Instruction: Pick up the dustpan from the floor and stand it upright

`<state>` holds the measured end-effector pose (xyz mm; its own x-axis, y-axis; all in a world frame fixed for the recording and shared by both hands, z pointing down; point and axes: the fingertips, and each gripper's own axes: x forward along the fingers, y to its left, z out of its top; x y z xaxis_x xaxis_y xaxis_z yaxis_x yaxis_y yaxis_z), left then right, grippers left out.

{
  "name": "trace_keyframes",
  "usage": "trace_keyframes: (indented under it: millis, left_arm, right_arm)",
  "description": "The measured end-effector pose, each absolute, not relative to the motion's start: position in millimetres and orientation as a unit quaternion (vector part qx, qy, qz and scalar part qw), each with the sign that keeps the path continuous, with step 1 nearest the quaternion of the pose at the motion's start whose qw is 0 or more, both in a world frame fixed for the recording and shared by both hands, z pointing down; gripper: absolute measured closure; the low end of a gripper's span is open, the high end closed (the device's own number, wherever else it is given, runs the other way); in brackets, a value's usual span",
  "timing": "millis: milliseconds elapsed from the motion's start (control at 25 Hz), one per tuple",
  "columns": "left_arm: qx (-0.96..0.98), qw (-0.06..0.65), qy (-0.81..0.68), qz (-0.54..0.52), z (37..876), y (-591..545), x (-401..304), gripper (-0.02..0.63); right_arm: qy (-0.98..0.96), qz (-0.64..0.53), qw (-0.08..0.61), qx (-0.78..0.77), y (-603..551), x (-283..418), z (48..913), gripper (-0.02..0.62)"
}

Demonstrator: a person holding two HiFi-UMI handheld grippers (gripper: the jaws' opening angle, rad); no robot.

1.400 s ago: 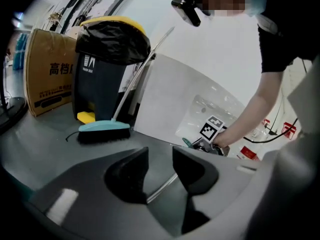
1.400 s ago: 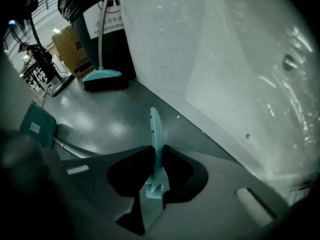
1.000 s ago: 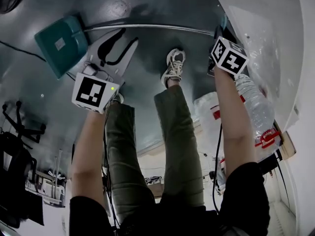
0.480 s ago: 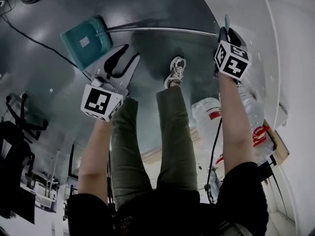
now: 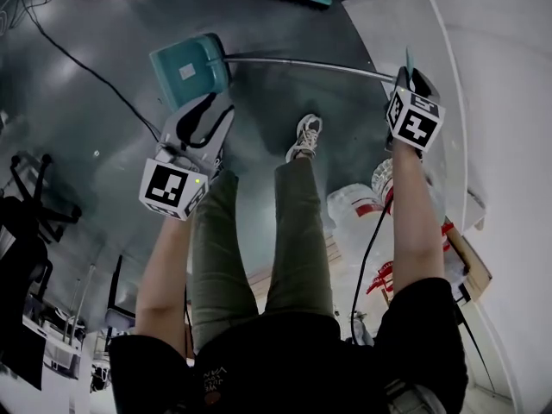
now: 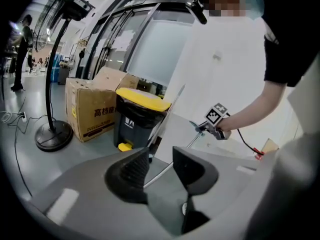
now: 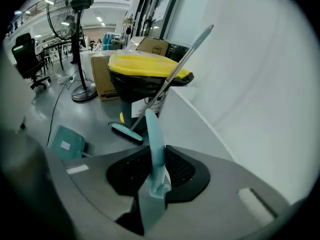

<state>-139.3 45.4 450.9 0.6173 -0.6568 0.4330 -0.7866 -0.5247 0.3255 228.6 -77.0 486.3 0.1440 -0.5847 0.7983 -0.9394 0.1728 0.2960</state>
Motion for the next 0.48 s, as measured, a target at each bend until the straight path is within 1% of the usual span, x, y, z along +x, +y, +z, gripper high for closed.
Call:
trace_keyframes:
  millis: [480]
  left_arm:
    - [0.864, 0.238, -0.433, 0.098, 396.8, 60.8, -165.1, 0.443]
  right_arm:
    - [-0.606, 0.15, 0.474, 0.621, -77.4, 232.3, 408.1, 0.515]
